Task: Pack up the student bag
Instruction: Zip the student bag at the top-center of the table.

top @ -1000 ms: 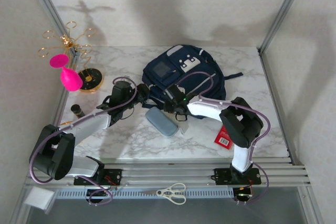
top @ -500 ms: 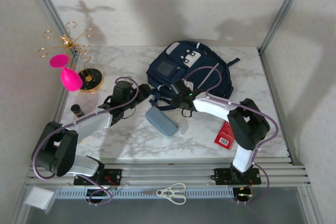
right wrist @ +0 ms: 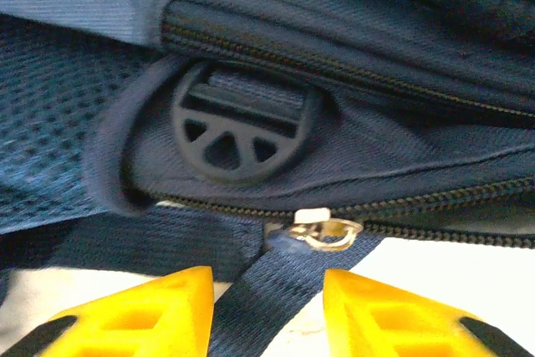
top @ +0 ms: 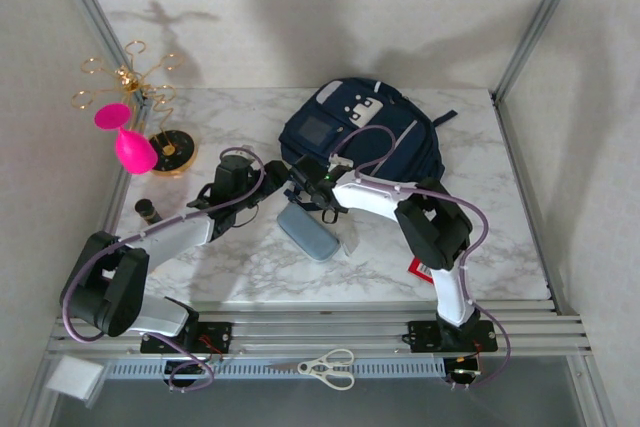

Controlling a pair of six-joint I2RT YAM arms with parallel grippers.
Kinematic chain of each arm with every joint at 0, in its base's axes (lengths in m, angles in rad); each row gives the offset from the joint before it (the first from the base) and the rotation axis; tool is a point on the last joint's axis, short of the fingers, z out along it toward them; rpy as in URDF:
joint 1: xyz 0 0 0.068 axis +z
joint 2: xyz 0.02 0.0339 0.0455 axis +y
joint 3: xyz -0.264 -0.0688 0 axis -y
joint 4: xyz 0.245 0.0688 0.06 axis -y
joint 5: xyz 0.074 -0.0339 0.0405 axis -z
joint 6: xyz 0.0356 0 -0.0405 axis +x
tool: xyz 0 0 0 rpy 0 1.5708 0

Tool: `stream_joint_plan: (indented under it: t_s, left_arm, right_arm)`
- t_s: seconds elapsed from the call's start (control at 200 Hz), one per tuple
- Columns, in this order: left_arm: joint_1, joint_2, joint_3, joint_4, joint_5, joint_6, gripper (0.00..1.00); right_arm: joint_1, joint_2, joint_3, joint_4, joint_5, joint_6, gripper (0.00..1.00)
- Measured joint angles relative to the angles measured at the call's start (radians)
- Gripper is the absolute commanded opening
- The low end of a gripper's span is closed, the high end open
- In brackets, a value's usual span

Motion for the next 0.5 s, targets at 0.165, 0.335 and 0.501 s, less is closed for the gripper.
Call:
stream_joint_plan:
  t_s: [0.165, 0.335, 0.501]
  left_arm:
    - [0.0, 0.0, -0.012, 0.003, 0.0, 0.0, 0.66]
    - [0.0, 0.0, -0.015, 0.024, 0.0, 0.0, 0.66]
    - [0.0, 0.004, -0.015, 0.037, 0.005, 0.0, 0.66]
  right_arm:
    - [-0.02, 0.019, 0.016, -0.025, 0.026, 0.009, 0.41]
    - [-0.054, 0.021, 0.022, -0.025, 0.048, 0.008, 0.37]
    - [-0.058, 0.021, 0.022, -0.026, 0.047, 0.002, 0.36]
